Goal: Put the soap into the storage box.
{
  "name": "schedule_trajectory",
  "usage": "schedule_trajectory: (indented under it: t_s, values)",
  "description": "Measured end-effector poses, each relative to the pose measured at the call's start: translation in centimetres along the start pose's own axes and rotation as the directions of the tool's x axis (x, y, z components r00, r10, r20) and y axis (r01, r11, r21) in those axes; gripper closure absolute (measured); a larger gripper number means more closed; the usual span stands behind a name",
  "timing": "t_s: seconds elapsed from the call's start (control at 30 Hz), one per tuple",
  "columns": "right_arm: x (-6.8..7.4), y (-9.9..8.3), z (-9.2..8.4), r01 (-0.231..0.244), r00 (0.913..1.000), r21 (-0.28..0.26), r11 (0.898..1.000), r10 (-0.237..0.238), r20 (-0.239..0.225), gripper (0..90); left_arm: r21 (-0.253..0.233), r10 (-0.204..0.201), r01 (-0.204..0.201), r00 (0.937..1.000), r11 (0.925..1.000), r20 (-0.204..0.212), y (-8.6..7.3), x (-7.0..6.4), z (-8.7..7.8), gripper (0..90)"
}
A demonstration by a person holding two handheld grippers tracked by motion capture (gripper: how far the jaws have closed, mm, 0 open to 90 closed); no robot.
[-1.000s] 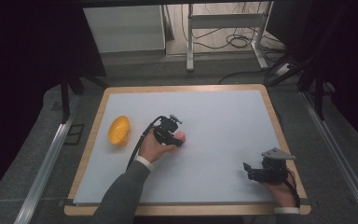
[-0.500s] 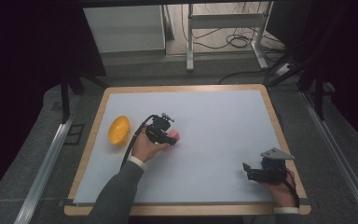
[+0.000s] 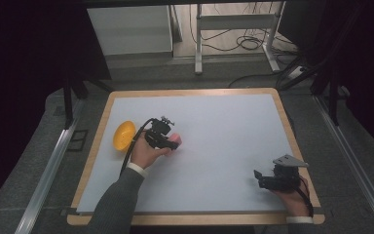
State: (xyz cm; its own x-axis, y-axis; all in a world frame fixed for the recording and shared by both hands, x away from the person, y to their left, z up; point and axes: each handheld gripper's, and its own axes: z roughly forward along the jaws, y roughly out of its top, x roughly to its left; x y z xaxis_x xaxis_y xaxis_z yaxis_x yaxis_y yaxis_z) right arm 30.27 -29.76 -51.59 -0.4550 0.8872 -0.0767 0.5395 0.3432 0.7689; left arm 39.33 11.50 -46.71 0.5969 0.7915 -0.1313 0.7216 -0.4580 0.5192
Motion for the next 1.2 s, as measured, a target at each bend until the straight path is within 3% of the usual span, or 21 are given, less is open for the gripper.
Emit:
schedule_trajectory:
  t_s: [1.2]
  values:
    - [0.0,0.0,-0.1,0.001,1.0,-0.005,1.0,-0.001,0.002,7.3,-0.045,-0.058,0.056,0.9974,0.9974,-0.042,-1.0,2.8,-3.2,60.5]
